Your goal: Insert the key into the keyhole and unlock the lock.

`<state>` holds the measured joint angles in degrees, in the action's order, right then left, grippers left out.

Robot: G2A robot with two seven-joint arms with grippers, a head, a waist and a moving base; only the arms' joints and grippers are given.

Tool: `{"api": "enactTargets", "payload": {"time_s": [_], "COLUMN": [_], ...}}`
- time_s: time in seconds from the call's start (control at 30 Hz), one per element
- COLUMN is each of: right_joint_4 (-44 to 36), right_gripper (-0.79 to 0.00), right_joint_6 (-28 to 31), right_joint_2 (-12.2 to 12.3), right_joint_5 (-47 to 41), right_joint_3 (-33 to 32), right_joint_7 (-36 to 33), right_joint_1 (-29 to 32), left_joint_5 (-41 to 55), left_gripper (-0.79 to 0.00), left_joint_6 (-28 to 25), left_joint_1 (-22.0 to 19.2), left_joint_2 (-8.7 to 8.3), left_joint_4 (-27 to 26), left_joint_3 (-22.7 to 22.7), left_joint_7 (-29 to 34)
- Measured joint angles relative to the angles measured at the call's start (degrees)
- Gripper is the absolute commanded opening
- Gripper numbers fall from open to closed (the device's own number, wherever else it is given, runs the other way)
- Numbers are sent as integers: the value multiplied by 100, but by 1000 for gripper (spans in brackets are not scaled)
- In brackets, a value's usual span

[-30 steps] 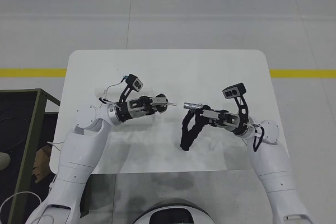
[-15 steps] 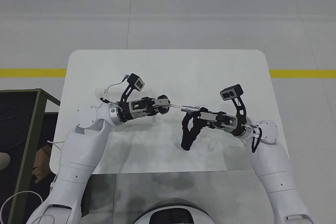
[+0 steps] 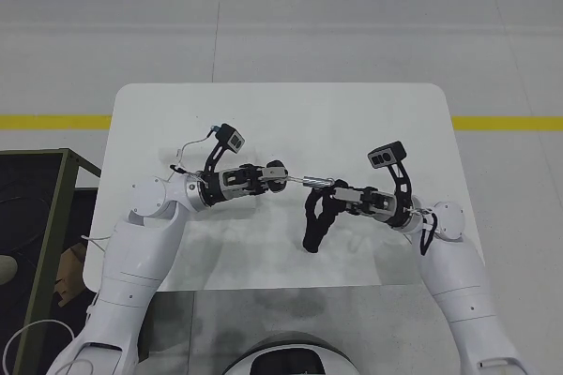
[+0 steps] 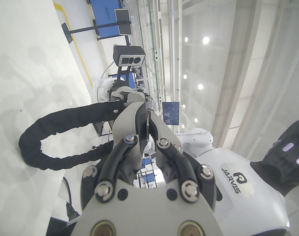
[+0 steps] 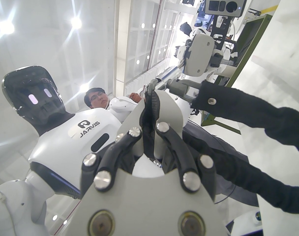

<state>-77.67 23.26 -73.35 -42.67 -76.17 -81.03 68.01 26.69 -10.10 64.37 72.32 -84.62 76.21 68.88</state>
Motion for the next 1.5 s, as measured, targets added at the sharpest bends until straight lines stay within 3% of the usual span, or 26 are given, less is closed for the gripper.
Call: {"api": "enactTargets", "payload": {"time_s": [0.83,1.43,1.47,1.5], "right_joint_4": [-69,16,30,38], "right_gripper": [-785,-785,-785,-785], "right_joint_6": [67,148,160,168], "right_joint_2": [104,104,100,97], "right_joint_5": [269,-129,-151,-171], "right_joint_3": [143,340,356,367], "right_joint_7": [67,148,160,168], "right_joint_1": [-78,-96,-92,-90], "left_joint_5": [-643,-421,-393,-375], "left_gripper": [-785,-785,-536,-336], "left_joint_6": [-274,-272,-266,-260], "left_joint_1": [-3,67,72,74], "left_joint_2": [35,77,81,84], "left_joint_4": [-203,-285,-283,-281], "left_joint_3": [53,81,81,80], "left_joint_7": [62,74,66,66]}}
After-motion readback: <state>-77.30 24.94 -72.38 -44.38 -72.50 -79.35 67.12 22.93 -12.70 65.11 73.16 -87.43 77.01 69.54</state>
